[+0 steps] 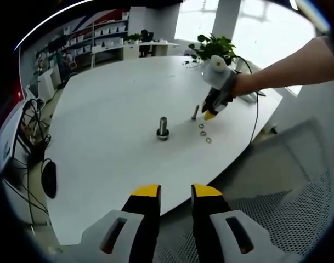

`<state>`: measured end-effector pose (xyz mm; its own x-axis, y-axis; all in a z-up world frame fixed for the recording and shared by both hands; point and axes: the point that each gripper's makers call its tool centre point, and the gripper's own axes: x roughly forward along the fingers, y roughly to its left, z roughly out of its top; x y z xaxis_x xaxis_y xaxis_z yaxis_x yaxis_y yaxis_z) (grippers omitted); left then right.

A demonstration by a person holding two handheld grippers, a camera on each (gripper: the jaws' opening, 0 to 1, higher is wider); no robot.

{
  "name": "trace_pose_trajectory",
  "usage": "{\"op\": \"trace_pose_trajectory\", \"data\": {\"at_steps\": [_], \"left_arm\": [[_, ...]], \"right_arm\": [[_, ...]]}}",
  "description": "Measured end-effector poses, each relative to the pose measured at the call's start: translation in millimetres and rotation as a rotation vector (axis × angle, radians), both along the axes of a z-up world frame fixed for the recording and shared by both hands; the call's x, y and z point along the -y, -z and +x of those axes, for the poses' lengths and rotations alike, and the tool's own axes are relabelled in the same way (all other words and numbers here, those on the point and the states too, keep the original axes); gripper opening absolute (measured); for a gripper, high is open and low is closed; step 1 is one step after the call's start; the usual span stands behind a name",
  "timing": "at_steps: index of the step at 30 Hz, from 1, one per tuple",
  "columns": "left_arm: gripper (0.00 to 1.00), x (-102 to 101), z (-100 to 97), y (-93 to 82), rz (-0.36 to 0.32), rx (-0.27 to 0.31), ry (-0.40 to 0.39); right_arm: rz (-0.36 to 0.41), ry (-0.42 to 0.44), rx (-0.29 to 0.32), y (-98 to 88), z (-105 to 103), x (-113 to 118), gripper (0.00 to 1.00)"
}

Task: Place the washer onto the threaded stud by aligning its center hole with the stud, sliding it down to the base, and recovering from edge contact or off-axis alignment until the washer reaches the visible bottom stop.

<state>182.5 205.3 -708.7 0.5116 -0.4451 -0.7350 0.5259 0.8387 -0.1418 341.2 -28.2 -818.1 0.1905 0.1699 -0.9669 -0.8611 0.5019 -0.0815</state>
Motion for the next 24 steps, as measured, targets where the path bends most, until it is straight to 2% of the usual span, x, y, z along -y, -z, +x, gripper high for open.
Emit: {"op": "trace_pose_trajectory", "data": {"at_steps": [6, 11, 24], "left_arm": [[0.20, 1, 0.0, -1.1, -0.003, 0.006, 0.006], [0.20, 1, 0.2, -2.2, -0.007, 0.009, 0.008], [0.20, 1, -0.5, -1.9, -0.007, 0.007, 0.008]], "right_arm": [[0.018, 0.013, -0.014, 1.0, -20, -10, 0.23], [0.007, -0.019, -0.046, 9.9, -37, -17, 0.22], [0.011, -0.044, -0.083, 22.8, -44, -37, 0.21]]}}
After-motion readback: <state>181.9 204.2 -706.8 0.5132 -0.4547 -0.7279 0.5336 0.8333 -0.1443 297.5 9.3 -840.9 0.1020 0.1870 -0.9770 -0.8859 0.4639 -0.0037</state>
